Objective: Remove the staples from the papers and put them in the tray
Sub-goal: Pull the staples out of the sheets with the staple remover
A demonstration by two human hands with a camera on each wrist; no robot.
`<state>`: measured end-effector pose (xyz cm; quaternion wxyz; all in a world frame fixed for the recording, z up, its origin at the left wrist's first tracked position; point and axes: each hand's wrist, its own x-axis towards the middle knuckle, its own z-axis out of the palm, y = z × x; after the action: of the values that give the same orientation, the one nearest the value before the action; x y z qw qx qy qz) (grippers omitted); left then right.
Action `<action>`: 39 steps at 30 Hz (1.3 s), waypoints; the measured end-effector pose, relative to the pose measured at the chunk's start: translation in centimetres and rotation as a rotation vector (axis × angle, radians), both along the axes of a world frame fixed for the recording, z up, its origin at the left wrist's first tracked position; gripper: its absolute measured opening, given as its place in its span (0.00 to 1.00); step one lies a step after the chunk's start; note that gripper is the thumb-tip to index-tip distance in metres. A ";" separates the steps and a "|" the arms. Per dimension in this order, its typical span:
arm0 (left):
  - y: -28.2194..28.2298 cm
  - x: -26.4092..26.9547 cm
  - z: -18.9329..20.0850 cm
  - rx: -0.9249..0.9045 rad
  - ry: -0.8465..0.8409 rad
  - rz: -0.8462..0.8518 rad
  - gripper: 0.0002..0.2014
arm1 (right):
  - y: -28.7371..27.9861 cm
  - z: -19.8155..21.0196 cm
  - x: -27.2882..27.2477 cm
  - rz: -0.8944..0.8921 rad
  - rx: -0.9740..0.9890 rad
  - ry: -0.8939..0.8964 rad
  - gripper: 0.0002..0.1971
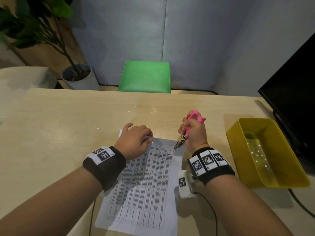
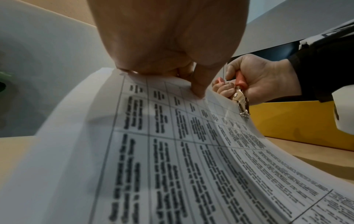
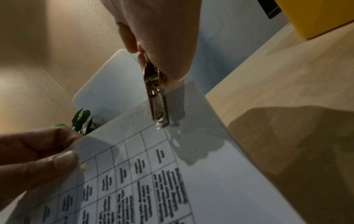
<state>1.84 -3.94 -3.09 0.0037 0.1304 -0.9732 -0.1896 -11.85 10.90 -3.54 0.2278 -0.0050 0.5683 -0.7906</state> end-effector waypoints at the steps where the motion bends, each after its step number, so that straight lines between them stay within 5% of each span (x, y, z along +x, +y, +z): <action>1: 0.0 0.0 -0.1 0.008 0.003 -0.001 0.07 | 0.0 -0.1 0.0 -0.005 0.001 -0.001 0.16; 8: -0.4 0.0 -0.2 0.010 -0.010 -0.011 0.10 | 0.1 -0.5 0.0 -0.027 -0.011 -0.005 0.16; 13: -2.0 0.6 -0.6 0.092 -0.023 0.103 0.31 | 0.2 -0.7 -0.3 -0.067 -0.030 -0.016 0.17; 17: -3.7 2.0 -1.0 0.525 0.077 0.357 0.27 | 0.6 -0.5 -0.8 -0.095 -0.031 -0.019 0.17; 21: -5.0 3.9 -2.5 0.970 0.072 0.415 0.40 | 1.1 -0.2 -1.2 -0.111 -0.024 -0.008 0.16; 26: -5.2 4.8 -4.1 0.996 0.064 0.352 0.16 | 1.0 -0.3 -1.3 -0.114 -0.015 -0.004 0.17; 39: -4.1 4.4 -4.5 0.832 0.008 0.322 0.14 | 0.7 -1.8 -0.8 -0.155 0.019 -0.040 0.16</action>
<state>6.27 -8.05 -7.63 -0.0157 0.2698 -0.7814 -0.5625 -12.70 11.59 -5.36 0.1774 0.0571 0.5698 -0.8004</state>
